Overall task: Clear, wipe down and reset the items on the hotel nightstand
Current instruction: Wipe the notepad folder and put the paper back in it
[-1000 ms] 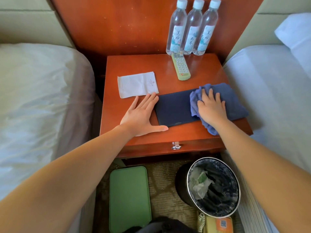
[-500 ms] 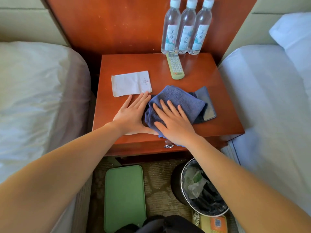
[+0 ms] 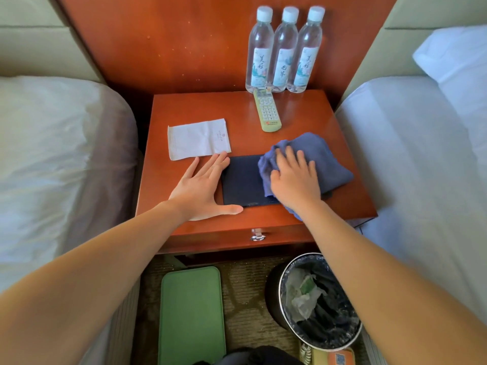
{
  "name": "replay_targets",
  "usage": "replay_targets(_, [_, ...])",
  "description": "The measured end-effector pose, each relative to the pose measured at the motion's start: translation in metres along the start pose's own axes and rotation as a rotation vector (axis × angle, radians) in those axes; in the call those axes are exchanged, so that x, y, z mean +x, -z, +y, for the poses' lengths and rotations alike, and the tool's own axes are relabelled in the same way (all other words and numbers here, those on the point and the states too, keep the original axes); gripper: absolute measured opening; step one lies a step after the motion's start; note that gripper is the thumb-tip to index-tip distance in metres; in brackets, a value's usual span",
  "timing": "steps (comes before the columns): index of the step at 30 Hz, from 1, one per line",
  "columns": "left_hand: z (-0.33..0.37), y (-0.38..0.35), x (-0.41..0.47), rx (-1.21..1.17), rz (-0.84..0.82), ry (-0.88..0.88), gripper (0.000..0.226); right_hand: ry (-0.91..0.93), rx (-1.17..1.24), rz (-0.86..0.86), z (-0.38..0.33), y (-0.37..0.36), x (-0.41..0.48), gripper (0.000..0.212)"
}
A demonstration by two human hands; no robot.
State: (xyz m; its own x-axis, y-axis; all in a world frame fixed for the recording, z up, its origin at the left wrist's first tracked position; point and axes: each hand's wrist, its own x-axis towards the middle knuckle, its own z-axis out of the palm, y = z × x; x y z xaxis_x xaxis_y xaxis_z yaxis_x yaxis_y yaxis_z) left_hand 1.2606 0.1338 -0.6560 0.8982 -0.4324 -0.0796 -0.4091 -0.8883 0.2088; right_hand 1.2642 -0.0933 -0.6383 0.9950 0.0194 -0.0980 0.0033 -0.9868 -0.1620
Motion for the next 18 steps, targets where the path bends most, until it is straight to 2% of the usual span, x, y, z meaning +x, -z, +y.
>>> replay_targets(3, [-0.002,-0.002,0.000,0.007,0.024,-0.021,0.119,0.231,0.050,-0.060,-0.041,-0.009,0.004,0.056])
replay_targets(6, [-0.002,-0.003,-0.001,0.001,0.040,-0.019,0.118,0.276,0.082,-0.077,-0.032,-0.011,0.006,0.054])
replay_targets(8, [-0.001,-0.001,-0.001,-0.003,0.030,-0.009,0.117,0.232,0.079,-0.042,-0.005,-0.008,0.007,0.055])
replay_targets(14, [0.003,0.000,-0.001,0.025,0.011,0.015,0.115,-0.072,0.025,0.014,0.058,0.001,-0.005,0.056])
replay_targets(18, [0.003,0.001,-0.001,0.010,-0.001,0.027,0.115,-0.108,-0.094,-0.031,0.091,0.002,-0.027,0.080])
